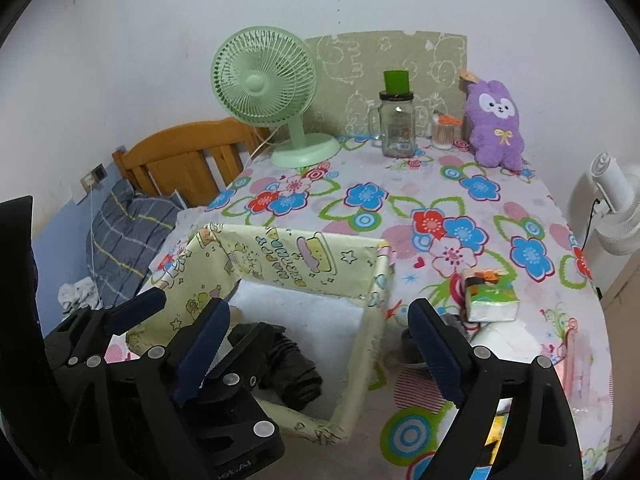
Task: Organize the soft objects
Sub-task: 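Lift both open tools up out of the storage box, then move both tools toward the yellow cartoon pouch and clear plastic bag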
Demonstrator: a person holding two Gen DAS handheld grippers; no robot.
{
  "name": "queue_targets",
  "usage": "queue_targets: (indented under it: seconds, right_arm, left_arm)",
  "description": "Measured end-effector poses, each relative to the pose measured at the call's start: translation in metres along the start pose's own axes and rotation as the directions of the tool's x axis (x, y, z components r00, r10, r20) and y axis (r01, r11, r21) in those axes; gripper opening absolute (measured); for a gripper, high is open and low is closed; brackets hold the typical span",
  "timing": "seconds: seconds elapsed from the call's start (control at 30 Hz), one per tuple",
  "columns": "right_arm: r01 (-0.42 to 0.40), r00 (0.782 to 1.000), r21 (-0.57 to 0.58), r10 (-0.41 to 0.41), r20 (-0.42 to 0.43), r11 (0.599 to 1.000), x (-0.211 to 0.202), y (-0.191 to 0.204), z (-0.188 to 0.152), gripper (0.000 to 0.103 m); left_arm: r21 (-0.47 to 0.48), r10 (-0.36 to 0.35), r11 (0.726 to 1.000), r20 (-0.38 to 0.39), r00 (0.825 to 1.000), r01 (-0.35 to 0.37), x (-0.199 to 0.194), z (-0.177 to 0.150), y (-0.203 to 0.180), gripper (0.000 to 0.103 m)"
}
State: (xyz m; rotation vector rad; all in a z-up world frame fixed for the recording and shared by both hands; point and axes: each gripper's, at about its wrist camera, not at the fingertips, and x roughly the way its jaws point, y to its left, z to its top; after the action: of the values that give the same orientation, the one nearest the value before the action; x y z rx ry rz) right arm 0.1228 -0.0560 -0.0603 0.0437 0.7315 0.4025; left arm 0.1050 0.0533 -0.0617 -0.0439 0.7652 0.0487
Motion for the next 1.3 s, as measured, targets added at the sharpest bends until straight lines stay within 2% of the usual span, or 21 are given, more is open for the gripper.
queue_targets:
  seconds: [0.37, 0.53, 0.73, 1.07, 1.3]
  right_arm:
    - [0.043, 0.998, -0.001, -0.043, 0.047, 0.999, -0.032, -0.017, 0.000, 0.097]
    - [0.089, 0.994, -0.007, -0.088, 0.066, 0.996, -0.046, -0.023, -0.001, 0.097]
    - [0.107, 0.991, 0.000, -0.107, 0.086, 0.994, -0.062, -0.032, -0.003, 0.097]
    - [0.181, 0.971, -0.001, -0.179, 0.161, 0.983, -0.087, -0.042, -0.009, 0.103]
    - [0.189, 0.969, 0.004, -0.188, 0.161, 0.982, -0.097, -0.055, -0.016, 0.103]
  left_arm:
    - [0.023, 0.000, 1.000, 0.055, 0.998, -0.001, -0.021, 0.004, -0.026, 0.102]
    - [0.042, 0.000, 0.999, 0.067, 0.998, -0.002, -0.027, 0.005, -0.039, 0.103]
    - [0.048, -0.013, 0.999, 0.085, 0.996, 0.008, -0.037, 0.003, -0.050, 0.103]
    - [0.061, -0.036, 0.998, 0.109, 0.993, 0.030, -0.050, -0.002, -0.069, 0.103]
    - [0.072, -0.049, 0.997, 0.113, 0.992, 0.041, -0.055, -0.007, -0.083, 0.103]
